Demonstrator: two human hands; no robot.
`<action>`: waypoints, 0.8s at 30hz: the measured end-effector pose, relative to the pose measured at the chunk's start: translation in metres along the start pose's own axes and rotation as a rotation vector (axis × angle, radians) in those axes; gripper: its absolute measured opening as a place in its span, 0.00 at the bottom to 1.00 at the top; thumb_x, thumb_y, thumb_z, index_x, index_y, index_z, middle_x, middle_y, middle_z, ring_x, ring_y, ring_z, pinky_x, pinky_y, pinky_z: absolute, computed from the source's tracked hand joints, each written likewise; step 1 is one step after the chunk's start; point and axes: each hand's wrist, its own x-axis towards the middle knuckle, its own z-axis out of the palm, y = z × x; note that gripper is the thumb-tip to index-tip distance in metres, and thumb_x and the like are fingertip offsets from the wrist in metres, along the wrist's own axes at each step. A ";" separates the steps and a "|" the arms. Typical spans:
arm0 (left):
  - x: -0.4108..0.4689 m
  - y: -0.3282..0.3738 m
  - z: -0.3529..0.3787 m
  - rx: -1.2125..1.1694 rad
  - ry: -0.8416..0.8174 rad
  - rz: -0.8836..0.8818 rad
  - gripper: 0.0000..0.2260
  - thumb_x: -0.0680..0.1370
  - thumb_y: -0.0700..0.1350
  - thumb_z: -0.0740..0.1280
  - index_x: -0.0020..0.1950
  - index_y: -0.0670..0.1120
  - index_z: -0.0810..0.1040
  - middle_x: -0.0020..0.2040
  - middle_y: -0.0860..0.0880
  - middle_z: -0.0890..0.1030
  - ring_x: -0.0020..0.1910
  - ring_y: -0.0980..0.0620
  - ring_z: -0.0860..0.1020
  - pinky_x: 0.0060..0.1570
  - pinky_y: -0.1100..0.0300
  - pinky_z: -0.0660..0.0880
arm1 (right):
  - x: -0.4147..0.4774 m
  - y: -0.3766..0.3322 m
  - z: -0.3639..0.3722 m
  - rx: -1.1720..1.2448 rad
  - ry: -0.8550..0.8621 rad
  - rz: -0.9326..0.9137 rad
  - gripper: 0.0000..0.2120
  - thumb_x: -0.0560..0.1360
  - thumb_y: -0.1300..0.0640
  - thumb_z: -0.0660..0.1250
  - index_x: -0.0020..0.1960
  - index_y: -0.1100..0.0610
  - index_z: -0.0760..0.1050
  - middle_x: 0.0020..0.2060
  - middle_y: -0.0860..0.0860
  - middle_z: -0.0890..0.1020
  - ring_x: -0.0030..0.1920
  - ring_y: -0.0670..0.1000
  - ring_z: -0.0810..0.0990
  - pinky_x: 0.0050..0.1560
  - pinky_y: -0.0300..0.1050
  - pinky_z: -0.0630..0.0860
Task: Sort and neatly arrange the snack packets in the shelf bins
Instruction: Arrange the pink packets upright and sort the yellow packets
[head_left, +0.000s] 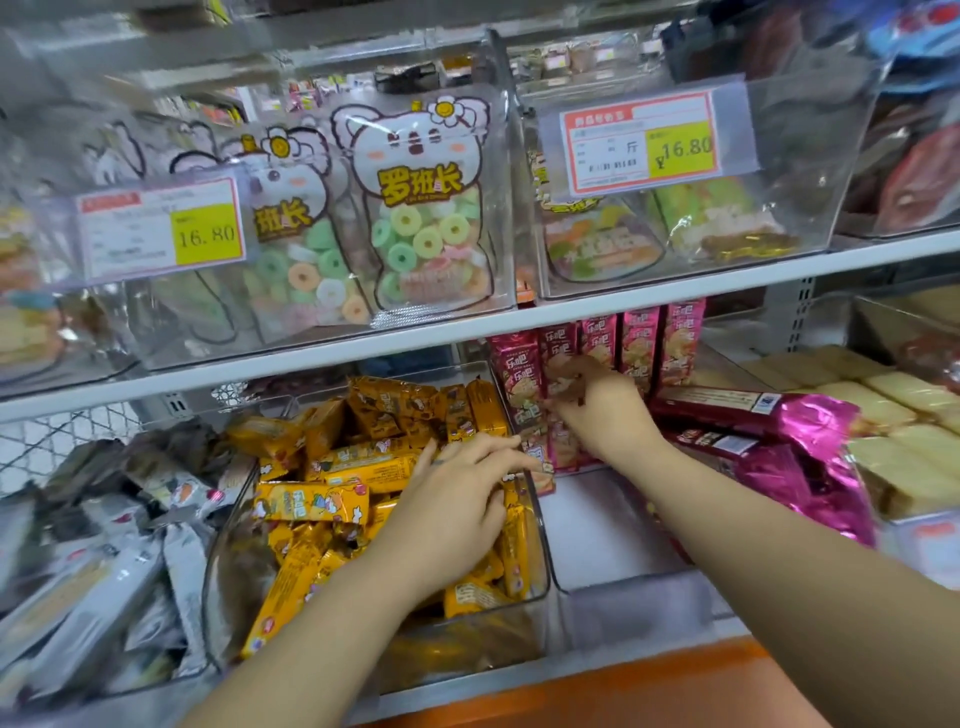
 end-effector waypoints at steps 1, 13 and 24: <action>0.000 0.002 -0.002 0.016 -0.017 -0.008 0.20 0.80 0.43 0.57 0.68 0.63 0.66 0.72 0.63 0.61 0.72 0.57 0.57 0.74 0.48 0.43 | -0.004 -0.002 -0.007 -0.043 -0.008 -0.015 0.18 0.73 0.56 0.70 0.61 0.61 0.75 0.53 0.56 0.81 0.52 0.55 0.80 0.50 0.39 0.73; 0.002 0.024 -0.019 0.134 -0.172 -0.115 0.23 0.79 0.41 0.54 0.72 0.59 0.62 0.75 0.57 0.59 0.74 0.50 0.56 0.73 0.41 0.46 | -0.081 0.005 -0.128 -0.788 0.003 0.144 0.18 0.74 0.47 0.64 0.62 0.51 0.71 0.57 0.54 0.75 0.60 0.58 0.72 0.55 0.52 0.70; 0.004 0.043 -0.019 -0.049 0.053 -0.028 0.17 0.80 0.47 0.59 0.68 0.60 0.68 0.70 0.59 0.66 0.70 0.55 0.63 0.73 0.44 0.51 | -0.089 0.010 -0.134 -0.435 0.279 -0.132 0.13 0.70 0.61 0.70 0.54 0.57 0.79 0.51 0.52 0.80 0.50 0.57 0.77 0.49 0.50 0.76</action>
